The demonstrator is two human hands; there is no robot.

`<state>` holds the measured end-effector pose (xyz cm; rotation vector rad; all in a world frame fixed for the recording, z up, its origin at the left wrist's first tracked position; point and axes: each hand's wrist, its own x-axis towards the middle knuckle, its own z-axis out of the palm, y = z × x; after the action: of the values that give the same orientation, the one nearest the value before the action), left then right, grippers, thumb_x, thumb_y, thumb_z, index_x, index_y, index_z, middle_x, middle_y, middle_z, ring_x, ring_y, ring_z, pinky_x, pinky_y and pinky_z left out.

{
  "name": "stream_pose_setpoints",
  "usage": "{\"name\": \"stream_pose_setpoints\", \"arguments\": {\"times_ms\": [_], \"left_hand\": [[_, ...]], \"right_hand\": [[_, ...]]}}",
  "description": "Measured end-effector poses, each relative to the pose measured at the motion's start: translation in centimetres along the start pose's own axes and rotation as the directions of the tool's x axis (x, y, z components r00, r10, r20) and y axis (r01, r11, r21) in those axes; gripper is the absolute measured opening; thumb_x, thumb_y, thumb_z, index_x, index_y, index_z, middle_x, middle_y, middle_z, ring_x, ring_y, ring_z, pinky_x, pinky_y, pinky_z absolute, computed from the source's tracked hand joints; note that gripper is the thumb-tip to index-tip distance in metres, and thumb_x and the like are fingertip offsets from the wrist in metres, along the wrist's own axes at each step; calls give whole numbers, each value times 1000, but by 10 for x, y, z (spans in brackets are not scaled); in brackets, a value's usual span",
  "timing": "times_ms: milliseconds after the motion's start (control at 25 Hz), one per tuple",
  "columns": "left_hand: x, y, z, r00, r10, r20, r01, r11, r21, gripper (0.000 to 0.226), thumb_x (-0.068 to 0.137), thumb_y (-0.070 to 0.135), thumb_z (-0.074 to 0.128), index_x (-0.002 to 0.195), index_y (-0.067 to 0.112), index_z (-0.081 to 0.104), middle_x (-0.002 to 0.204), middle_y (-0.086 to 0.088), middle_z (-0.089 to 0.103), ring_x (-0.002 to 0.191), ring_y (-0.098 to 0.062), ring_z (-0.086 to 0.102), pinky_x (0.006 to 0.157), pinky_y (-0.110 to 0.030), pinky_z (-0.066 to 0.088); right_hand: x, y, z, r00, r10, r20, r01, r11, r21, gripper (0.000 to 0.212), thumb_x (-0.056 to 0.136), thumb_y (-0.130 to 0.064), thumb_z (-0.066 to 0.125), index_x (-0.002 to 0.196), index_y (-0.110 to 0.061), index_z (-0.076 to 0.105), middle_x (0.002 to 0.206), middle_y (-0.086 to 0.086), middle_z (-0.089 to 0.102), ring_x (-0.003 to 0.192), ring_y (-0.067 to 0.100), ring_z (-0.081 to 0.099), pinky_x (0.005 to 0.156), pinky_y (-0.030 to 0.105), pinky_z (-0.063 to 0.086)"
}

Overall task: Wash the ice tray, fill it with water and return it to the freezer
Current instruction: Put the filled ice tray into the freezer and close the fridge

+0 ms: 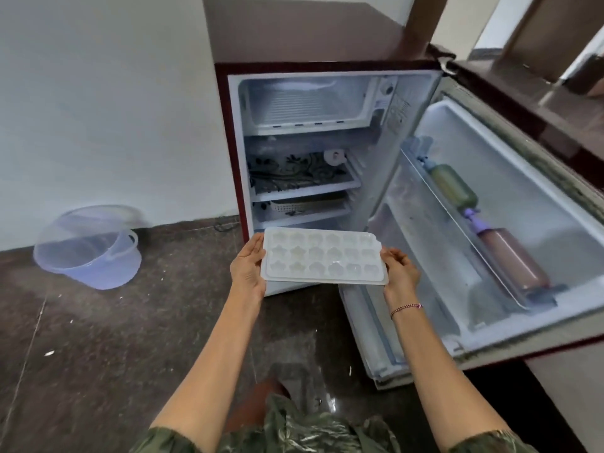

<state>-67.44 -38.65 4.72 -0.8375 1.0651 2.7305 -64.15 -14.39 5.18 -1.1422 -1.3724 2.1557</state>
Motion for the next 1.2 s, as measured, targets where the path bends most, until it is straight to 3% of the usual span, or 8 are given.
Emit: {"name": "stream_pose_setpoints", "arguments": {"times_ms": [120,240,520,640,760,880,1040,1200], "left_hand": [[28,9,27,999,32,-3,-31,999,7,38,91,-16,38,124,-4,53,121,-12,60,95,-21,62,92,-37,51],[71,17,54,999,32,-19,-31,999,38,43,90,-16,38,131,-5,47,132,-15,54,118,-30,55,107,-46,40],[145,48,111,998,54,-12,-53,996,72,47,91,-15,38,135,-1,45,136,-14,52,125,-29,51,107,-46,40],[169,64,133,997,83,-10,-82,995,65,49,90,-17,38,135,0,45,135,-11,53,121,-26,54,100,-39,46],[183,74,154,995,101,22,-102,993,62,51,87,-19,35,134,-2,45,127,-12,56,104,-24,58,77,-31,55],[199,81,175,990,140,26,-141,988,61,52,87,-19,33,134,-2,47,126,-10,57,108,-26,58,68,-27,56],[224,90,201,976,217,-30,-209,964,166,43,86,-17,39,120,2,59,103,-6,61,85,-22,61,62,-29,57],[264,98,224,958,279,-60,-263,944,201,19,90,-4,45,84,9,58,97,-8,62,82,-23,61,81,-40,56]], "right_hand": [[30,-14,34,999,-10,40,10,1000,-4,24,82,10,62,73,-12,59,79,4,62,70,14,59,66,19,55],[61,-28,67,998,-48,33,49,999,-10,18,82,6,65,75,-11,61,78,3,63,67,11,59,60,15,55],[127,-49,144,993,-106,54,108,994,-29,18,83,0,67,75,-14,62,77,-1,64,67,7,61,68,17,56],[149,-59,177,989,-126,80,128,991,-25,17,83,1,67,75,-14,63,78,-2,64,63,3,61,67,18,54],[174,-70,202,984,-150,93,154,987,-38,19,83,3,67,75,-14,63,77,-2,64,56,-2,60,62,15,54],[198,-82,228,979,-150,140,158,986,-45,22,82,3,67,73,-16,64,79,-1,65,73,10,64,76,24,56],[228,-100,264,988,-109,108,113,993,-28,33,77,18,45,58,-5,59,63,9,62,67,23,59,71,32,56],[264,-106,295,976,-176,127,188,978,-93,36,82,14,39,59,-4,61,62,8,62,66,22,57,74,31,53]]}}
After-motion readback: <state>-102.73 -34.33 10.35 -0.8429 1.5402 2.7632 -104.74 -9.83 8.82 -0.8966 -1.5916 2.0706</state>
